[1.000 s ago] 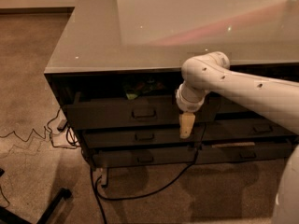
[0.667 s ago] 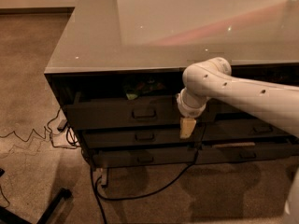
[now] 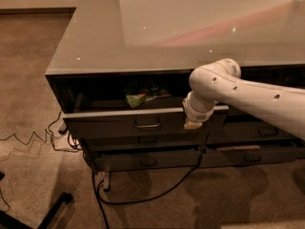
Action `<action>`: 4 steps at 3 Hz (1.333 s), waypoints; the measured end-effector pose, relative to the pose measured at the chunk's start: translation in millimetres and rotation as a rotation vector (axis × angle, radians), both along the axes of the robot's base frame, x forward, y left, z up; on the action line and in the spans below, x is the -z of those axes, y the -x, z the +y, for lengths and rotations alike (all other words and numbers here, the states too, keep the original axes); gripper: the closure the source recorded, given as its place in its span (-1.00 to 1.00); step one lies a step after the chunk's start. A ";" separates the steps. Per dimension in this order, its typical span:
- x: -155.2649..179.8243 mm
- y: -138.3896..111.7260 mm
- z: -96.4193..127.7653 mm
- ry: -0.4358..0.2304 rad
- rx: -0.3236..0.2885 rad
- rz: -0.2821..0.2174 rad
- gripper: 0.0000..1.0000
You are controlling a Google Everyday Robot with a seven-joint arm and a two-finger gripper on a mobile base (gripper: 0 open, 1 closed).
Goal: Open top drawer
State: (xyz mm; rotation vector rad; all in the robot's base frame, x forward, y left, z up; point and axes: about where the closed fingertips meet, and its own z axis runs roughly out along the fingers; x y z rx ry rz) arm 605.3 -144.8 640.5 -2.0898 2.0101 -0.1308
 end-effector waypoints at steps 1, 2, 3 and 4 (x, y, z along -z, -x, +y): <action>-6.4 0.0 0.0 0.000 0.000 0.000 0.77; -6.4 0.0 0.0 0.000 0.000 0.000 0.71; -6.3 0.0 0.0 0.000 0.000 0.000 0.25; -6.3 0.0 0.0 0.000 0.000 0.000 -0.22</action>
Offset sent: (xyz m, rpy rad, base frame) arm 0.0000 0.0000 0.0058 0.0000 0.0000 0.0000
